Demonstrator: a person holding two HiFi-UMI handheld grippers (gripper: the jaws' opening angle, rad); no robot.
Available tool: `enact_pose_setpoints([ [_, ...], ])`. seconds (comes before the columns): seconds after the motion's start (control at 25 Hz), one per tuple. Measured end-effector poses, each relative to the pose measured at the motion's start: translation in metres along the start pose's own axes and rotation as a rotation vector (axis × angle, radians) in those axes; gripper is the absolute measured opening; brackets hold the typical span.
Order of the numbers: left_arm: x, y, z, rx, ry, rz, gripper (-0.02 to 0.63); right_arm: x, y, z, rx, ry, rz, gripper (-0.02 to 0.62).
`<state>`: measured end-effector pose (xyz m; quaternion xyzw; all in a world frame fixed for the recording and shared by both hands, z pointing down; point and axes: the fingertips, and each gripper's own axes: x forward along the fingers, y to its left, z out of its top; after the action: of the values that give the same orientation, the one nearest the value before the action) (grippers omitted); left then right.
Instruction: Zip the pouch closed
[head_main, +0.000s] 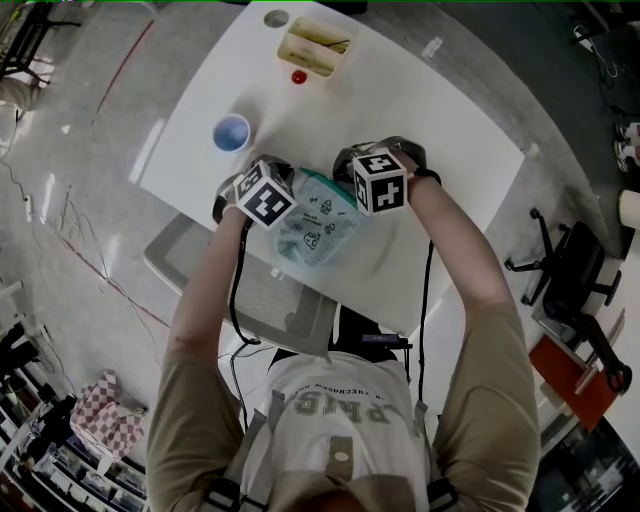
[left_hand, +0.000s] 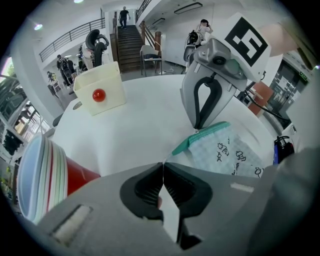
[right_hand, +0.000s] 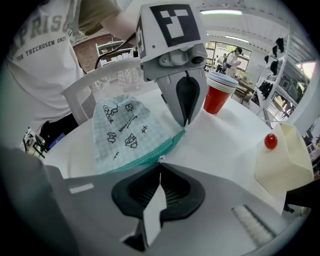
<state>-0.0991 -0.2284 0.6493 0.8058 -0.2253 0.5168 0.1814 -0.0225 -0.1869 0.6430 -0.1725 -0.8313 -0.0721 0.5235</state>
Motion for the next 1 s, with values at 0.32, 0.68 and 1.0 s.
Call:
enact_pose_setpoints([
  [0.32,0.002,0.002,0.0,-0.003,0.004,0.005,0.012,0.0,0.004,-0.003,-0.002,0.005,0.002,0.005],
  [0.68,0.0,0.002,-0.001,-0.003,0.011,0.008,0.012,-0.003,0.01,-0.006,0.001,0.01,0.008,0.005],
  [1.0,0.001,0.003,-0.005,-0.012,0.023,0.013,0.012,-0.004,0.016,-0.013,0.016,0.014,0.024,0.005],
])
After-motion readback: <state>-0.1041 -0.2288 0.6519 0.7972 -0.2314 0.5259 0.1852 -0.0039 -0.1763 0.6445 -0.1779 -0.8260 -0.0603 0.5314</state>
